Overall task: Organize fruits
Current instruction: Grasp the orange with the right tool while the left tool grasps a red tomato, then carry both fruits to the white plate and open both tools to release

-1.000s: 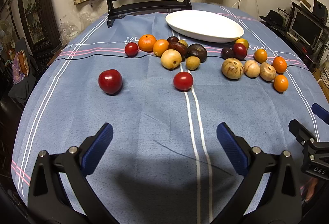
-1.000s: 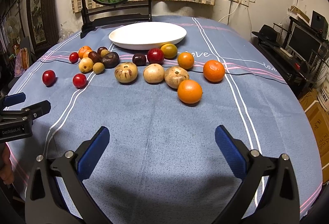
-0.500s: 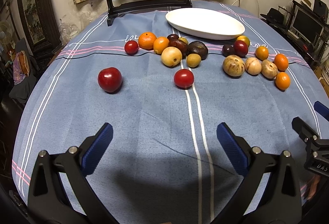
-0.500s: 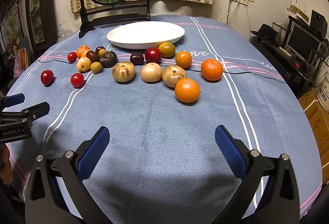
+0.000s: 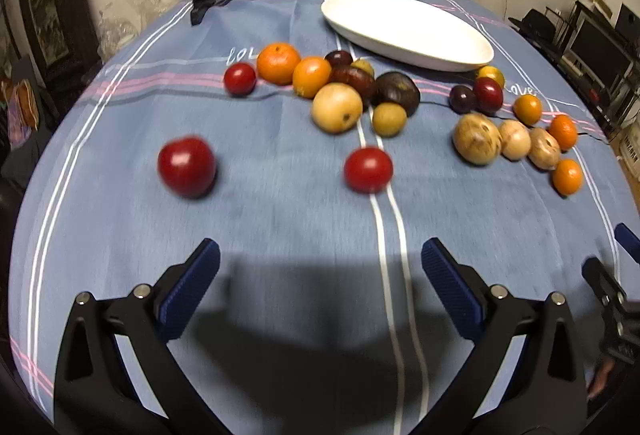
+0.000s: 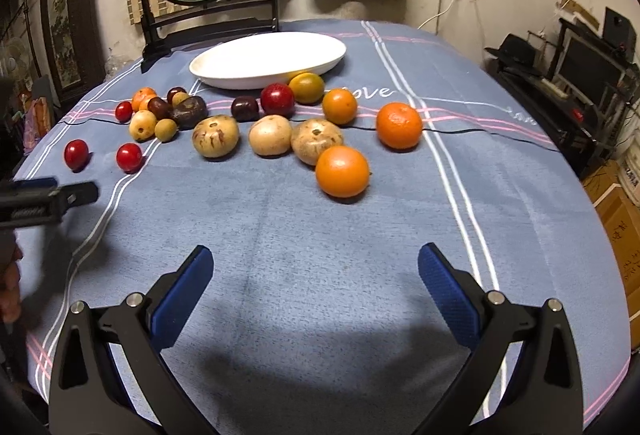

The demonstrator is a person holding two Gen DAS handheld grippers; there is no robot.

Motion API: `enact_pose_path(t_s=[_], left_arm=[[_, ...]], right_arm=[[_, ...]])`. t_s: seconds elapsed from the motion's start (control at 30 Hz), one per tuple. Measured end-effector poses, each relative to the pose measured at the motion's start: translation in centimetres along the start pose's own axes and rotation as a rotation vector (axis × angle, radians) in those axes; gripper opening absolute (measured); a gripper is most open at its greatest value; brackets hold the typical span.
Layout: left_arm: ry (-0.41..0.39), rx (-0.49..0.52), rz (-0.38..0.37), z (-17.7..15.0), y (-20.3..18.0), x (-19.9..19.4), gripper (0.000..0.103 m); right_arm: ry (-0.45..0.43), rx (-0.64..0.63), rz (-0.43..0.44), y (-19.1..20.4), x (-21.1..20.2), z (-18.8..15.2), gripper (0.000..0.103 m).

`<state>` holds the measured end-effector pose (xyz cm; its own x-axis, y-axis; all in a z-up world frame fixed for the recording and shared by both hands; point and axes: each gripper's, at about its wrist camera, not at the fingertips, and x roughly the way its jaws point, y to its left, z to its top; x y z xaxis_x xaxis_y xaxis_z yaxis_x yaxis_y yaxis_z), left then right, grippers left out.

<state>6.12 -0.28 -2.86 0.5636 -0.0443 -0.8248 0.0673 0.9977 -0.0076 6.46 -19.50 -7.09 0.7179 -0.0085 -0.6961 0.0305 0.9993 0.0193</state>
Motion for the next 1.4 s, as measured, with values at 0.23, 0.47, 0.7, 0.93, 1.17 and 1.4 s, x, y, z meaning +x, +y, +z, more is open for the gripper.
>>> enact_pose_path(t_s=[0.23, 0.47, 0.7, 0.93, 1.17, 1.4], left_arm=[[0.012, 0.032, -0.013, 2.5, -1.5, 2.2, 0.101], [0.032, 0.053, 0.022, 3.3, -2.1, 4.2, 0.057], [0.001, 0.063, -0.017, 3.1, -2.0, 4.1, 0.030], [0.004, 0.050, -0.040, 3.1, -1.6, 4.1, 0.030], [0.003, 0.045, -0.057, 2.9, -1.1, 4.0, 0.030], [-0.043, 0.051, -0.064, 3.2, -0.1, 2.1, 0.030]], right_arm=[[-0.021, -0.005, 0.006, -0.6, -0.1, 1.1, 0.102], [-0.025, -0.002, -0.010, -1.6, 0.4, 1.7, 0.102], [0.002, -0.075, -0.066, -2.0, 2.2, 3.5, 0.102], [0.066, -0.144, -0.077, -2.2, 5.4, 5.1, 0.095], [0.146, -0.124, 0.053, -2.0, 7.3, 5.3, 0.039], [0.072, -0.116, 0.095, -1.9, 3.7, 5.4, 0.039]])
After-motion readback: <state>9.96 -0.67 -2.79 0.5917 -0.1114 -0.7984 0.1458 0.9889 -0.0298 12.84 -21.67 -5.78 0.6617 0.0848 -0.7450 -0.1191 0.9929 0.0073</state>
